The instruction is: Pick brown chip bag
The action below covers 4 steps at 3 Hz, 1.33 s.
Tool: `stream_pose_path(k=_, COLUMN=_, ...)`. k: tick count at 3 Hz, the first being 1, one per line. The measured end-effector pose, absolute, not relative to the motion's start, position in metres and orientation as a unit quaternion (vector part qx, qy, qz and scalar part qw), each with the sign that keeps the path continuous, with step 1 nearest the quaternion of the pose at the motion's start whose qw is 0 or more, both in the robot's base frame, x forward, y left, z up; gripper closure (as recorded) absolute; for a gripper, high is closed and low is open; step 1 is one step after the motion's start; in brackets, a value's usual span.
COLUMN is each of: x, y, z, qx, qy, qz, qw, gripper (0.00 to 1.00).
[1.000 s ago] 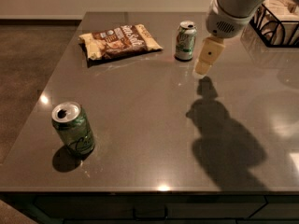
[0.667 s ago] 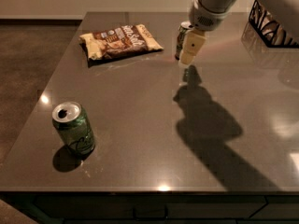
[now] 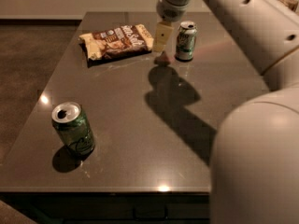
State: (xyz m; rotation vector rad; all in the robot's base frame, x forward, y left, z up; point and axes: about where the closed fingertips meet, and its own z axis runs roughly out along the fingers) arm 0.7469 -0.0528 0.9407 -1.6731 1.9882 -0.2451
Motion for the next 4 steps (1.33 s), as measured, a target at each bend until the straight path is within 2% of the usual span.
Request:
stream_pose_path(k=2, x=0.789, y=0.025, z=0.915, qx=-0.662, qy=0.704, qz=-0.079, qw=0.244, gripper=0.0)
stream_pose_path(k=4, x=0.807, y=0.063, z=0.869, qx=-0.684, qy=0.697, qz=-0.062, qw=0.204, gripper=0.0)
